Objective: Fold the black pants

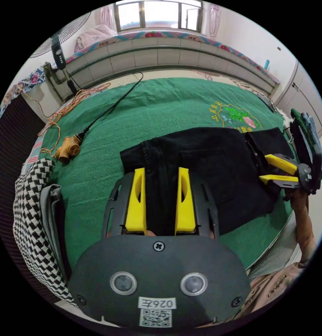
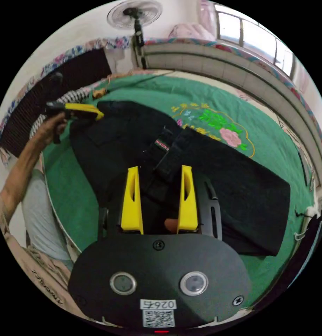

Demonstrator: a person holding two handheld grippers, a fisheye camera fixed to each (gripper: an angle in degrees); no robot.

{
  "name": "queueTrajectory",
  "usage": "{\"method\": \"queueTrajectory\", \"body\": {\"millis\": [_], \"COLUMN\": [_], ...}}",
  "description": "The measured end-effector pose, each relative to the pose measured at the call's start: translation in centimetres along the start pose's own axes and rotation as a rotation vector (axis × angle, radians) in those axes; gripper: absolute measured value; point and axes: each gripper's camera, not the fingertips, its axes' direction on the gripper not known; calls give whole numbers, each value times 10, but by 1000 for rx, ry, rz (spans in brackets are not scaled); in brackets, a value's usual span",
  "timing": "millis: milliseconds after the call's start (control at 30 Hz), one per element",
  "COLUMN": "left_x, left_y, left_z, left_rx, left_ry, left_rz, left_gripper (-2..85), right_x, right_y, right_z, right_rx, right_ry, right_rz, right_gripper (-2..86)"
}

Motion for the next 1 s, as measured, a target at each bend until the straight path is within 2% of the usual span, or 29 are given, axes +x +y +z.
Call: {"method": "queueTrajectory", "body": {"millis": [67,133,200,300,400,467,533,567,633,700,800,867,933,1000], "left_x": [-8,-26,-44,-75,-95,-105,-125,-129,-138,-133,-106,-81,-46,-23], "left_y": [2,4,10,22,35,41,58,61,64,54,25,4,-14,-16], "left_z": [-5,-12,-24,-46,-57,-59,-67,-69,-69,-60,-38,-20,2,-3], "left_rx": [27,64,127,230,293,305,404,418,447,422,321,213,84,135], "left_ry": [62,163,135,332,382,376,306,293,318,372,405,351,166,94], "left_rz": [2,-41,-106,-159,-220,-272,-416,-446,-462,-414,-287,-196,-89,68], "left_gripper": [54,19,7,0,-1,0,23,40,107,138,164,170,165,97], "right_x": [-1,21,57,129,184,214,227,232,236,239,243,246,252,262], "right_y": [-2,4,17,66,136,196,240,263,282,282,252,218,196,180], "right_z": [-13,-34,-61,-121,-181,-222,-241,-248,-249,-243,-228,-205,-180,-151], "right_rx": [32,83,156,333,487,579,652,706,737,729,640,498,371,223], "right_ry": [54,69,24,-12,177,487,608,592,545,505,397,335,323,335], "right_rz": [-14,44,161,418,688,932,1079,1115,1133,1105,944,806,733,694], "right_gripper": [42,15,9,7,14,49,79,88,92,91,80,81,86,87]}}
